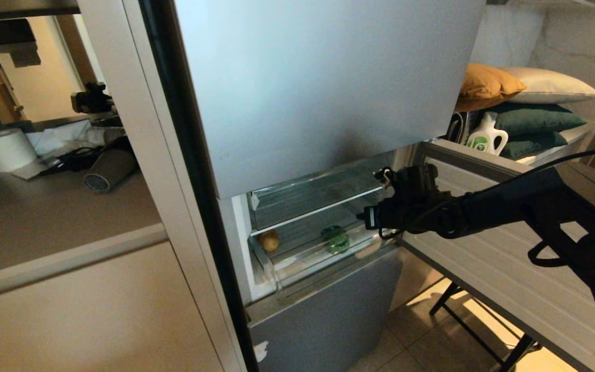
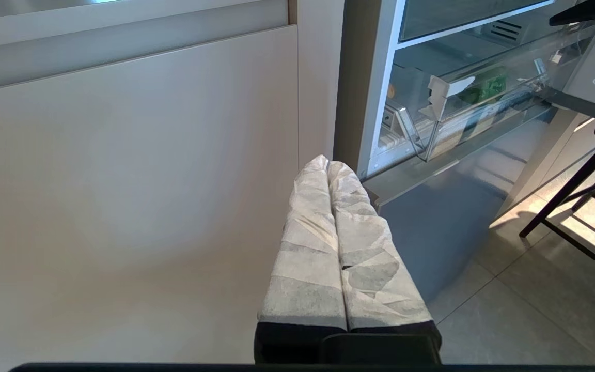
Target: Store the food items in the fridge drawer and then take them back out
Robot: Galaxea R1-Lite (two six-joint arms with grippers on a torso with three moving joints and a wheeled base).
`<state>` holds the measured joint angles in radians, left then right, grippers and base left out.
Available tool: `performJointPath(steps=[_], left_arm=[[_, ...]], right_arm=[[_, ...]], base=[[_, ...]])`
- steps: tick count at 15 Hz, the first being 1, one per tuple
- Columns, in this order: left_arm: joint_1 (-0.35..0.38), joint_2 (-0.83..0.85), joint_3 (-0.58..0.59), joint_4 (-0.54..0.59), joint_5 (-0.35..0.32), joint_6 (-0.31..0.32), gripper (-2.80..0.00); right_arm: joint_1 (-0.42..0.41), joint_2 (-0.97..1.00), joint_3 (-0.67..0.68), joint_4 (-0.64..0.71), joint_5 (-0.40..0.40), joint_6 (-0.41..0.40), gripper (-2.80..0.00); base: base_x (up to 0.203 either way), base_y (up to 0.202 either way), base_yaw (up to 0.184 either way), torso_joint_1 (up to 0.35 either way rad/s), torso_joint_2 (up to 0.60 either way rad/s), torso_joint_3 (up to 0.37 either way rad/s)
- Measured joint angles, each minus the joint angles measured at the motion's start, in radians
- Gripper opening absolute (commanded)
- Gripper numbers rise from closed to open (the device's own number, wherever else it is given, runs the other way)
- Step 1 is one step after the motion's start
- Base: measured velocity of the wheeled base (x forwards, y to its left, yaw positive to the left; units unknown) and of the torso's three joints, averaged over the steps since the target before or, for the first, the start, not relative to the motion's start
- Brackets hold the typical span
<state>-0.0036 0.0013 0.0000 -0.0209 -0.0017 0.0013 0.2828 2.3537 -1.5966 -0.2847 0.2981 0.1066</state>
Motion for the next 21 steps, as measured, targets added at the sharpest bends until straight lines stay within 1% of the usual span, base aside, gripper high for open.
performJointPath(steps=[6, 9, 12, 16, 19, 21], left_arm=[[0.001, 0.0, 0.0, 0.0, 0.0, 0.0, -2.8], [0.001, 0.0, 0.0, 0.0, 0.0, 0.0, -2.8], [0.0, 0.0, 0.0, 0.0, 0.0, 0.0, -2.8], [0.0, 0.0, 0.0, 0.0, 0.0, 0.0, -2.8], [0.001, 0.0, 0.0, 0.0, 0.0, 0.0, -2.8], [0.001, 0.0, 0.0, 0.0, 0.0, 0.0, -2.8]], right_arm=[[-0.001, 0.069, -0.102, 0.006, -0.002, -0.001, -2.8], [0.0, 0.107, -0.158, 0.008, -0.038, -0.003, -2.8], [0.0, 0.138, -0.186, 0.01, -0.044, -0.006, -2.8], [0.001, 0.161, -0.225, 0.056, -0.044, -0.01, -2.8], [0.001, 0.171, -0.244, 0.066, -0.046, -0.013, -2.8], [0.0, 0.171, -0.253, 0.11, -0.046, -0.018, -2.8]], base=[[0.0, 0.0, 0.0, 0.0, 0.0, 0.0], [0.0, 0.0, 0.0, 0.0, 0.0, 0.0], [0.0, 0.0, 0.0, 0.0, 0.0, 0.0], [0.0, 0.0, 0.0, 0.0, 0.0, 0.0], [0.0, 0.0, 0.0, 0.0, 0.0, 0.0], [0.0, 0.0, 0.0, 0.0, 0.0, 0.0]])
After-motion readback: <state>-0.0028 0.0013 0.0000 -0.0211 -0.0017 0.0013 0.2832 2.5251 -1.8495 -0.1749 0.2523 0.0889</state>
